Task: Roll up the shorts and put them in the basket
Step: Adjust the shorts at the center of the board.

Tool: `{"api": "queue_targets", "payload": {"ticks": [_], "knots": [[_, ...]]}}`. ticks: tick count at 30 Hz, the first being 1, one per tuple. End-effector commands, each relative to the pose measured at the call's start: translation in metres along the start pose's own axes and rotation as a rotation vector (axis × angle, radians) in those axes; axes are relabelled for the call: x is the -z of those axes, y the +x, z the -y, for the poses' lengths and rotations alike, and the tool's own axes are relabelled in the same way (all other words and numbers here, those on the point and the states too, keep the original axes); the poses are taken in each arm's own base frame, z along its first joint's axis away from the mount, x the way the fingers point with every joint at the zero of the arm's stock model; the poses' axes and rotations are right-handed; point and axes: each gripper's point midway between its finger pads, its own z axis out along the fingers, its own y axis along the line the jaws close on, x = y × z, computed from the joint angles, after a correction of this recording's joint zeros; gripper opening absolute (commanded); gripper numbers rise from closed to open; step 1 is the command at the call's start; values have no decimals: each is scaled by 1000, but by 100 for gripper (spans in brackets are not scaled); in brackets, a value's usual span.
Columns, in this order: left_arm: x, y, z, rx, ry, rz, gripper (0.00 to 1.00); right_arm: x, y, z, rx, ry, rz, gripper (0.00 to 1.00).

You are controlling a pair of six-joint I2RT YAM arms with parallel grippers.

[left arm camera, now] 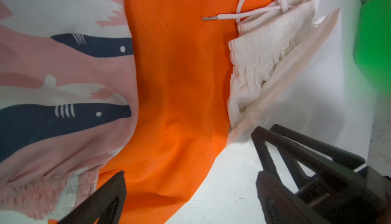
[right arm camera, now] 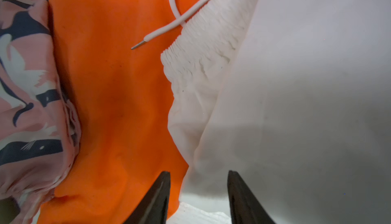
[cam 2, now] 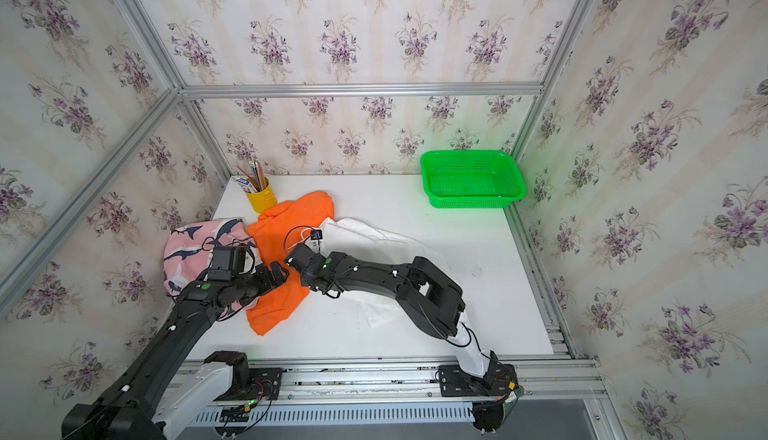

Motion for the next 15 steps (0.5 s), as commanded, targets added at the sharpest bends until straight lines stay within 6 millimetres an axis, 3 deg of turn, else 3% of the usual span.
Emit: {"api": "queue_targets", "payload": {"ticks": [1, 5, 8, 13, 15], "knots": [[1, 3, 3, -16, 30, -13, 99, -11, 10, 12, -42, 93, -1, 56], [1, 4, -1, -28, 14, -9, 99, -28, 23, 10, -29, 129, -18, 55], [1, 4, 0, -33, 17, -7, 99, -33, 29, 18, -25, 152, -24, 46], [0, 3, 1, -34, 26, -7, 99, -17, 24, 32, 2, 180, 7, 4], [0, 3, 1, -43, 22, -16, 99, -1, 14, 38, 10, 187, 42, 0]]}}
